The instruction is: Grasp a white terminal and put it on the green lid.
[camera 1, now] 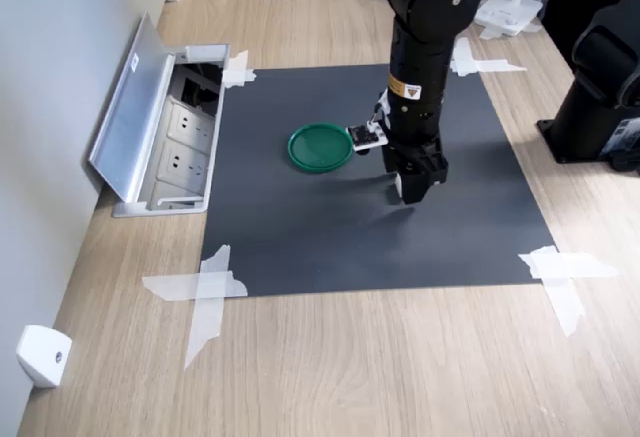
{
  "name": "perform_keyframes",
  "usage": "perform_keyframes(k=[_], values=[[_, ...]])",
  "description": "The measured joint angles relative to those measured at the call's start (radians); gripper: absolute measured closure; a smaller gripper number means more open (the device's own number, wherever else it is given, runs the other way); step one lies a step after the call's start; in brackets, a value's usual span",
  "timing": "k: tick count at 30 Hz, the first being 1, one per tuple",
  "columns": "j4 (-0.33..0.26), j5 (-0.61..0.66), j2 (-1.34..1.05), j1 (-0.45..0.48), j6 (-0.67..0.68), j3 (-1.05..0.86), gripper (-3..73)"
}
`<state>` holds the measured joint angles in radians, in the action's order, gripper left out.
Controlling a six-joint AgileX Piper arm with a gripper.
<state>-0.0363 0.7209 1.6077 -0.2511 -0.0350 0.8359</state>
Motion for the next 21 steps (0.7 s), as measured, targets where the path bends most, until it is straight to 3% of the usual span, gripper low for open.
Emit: perform_keyframes(k=[4, 10, 15, 21], values=[[-0.004, 0.0, 0.002, 0.0, 0.0, 0.0, 17.5], [-0.01, 0.001, 0.002, 0.0, 0.0, 0.0, 37.5], [-0.01, 0.009, 0.002, 0.0, 0.001, 0.006, 38.1], [-0.007, 0.109, 0.002, 0.01, 0.035, 0.094, 38.1]])
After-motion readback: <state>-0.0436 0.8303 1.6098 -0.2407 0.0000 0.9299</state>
